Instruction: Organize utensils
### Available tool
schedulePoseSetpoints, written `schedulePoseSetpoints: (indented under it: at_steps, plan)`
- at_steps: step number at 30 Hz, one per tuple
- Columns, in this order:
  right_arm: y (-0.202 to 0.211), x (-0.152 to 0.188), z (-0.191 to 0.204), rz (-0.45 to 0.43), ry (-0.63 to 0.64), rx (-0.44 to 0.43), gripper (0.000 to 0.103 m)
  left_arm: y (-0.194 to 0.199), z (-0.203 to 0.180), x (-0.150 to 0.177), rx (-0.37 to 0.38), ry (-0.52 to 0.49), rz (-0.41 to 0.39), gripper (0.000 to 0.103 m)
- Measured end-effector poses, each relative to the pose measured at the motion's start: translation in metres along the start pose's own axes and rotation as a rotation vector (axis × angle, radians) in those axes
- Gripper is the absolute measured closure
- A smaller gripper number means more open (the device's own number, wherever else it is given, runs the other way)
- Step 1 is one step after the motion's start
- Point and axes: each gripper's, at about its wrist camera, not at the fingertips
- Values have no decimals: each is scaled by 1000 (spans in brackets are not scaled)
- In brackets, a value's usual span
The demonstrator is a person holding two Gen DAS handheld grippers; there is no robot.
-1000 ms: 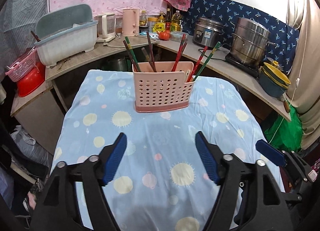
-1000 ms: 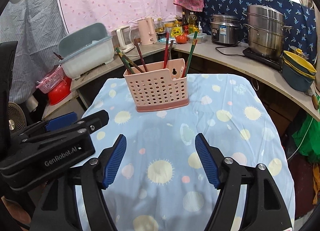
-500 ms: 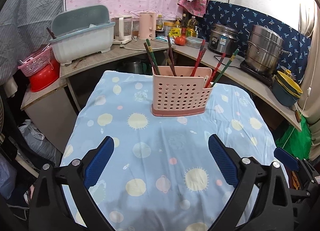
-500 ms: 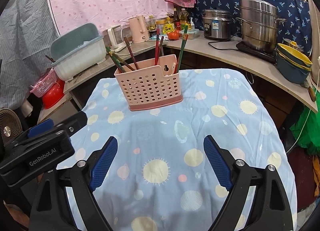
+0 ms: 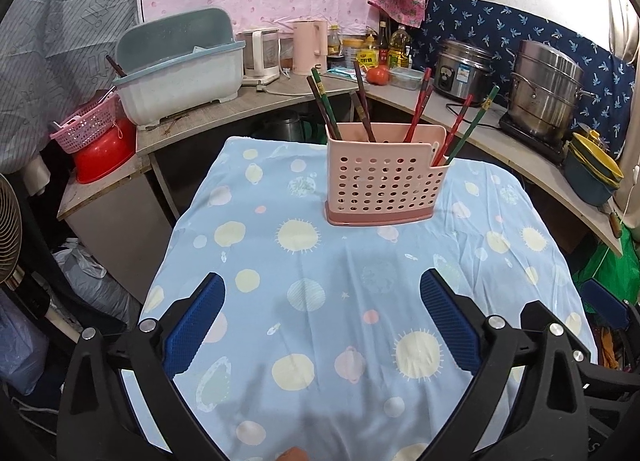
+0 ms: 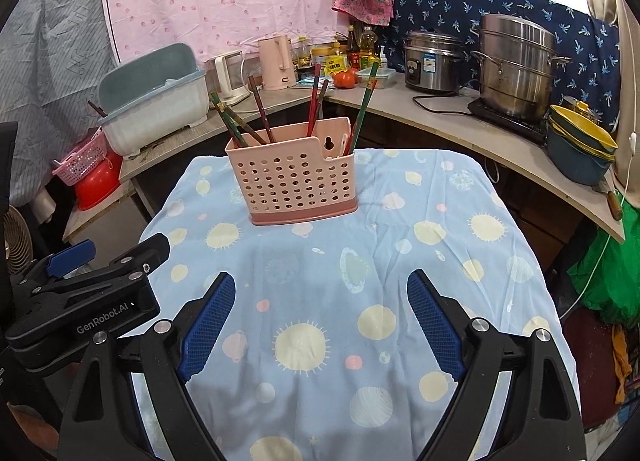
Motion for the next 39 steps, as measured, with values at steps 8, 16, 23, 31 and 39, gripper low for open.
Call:
schedulePoseSetpoints:
  at_steps: [8, 16, 23, 31, 39]
  plan:
    - [-1, 0, -2, 0, -5, 1, 19, -2, -3, 1, -13, -11, 9, 9]
    - [-2, 1, -3, 3, -6, 3, 18, -2, -4, 1, -20, -17, 13, 9]
    - [-2, 1, -2, 3, -7, 3, 18, -2, -4, 3, -37, -19, 20, 9]
    - [-2, 1, -3, 3, -7, 4, 18, -2, -5, 3, -41, -35, 22, 9]
    - [-4, 3, -4, 3, -8, 9, 18, -4, -7, 3, -46, -50, 38, 9]
Point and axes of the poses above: each gripper's, at about its wrist camera, not at the fingertips, and y roughly against the way its jaws point, z to its left, x to its underside, and after that the axes turned 12 degrees about -y, right-handed
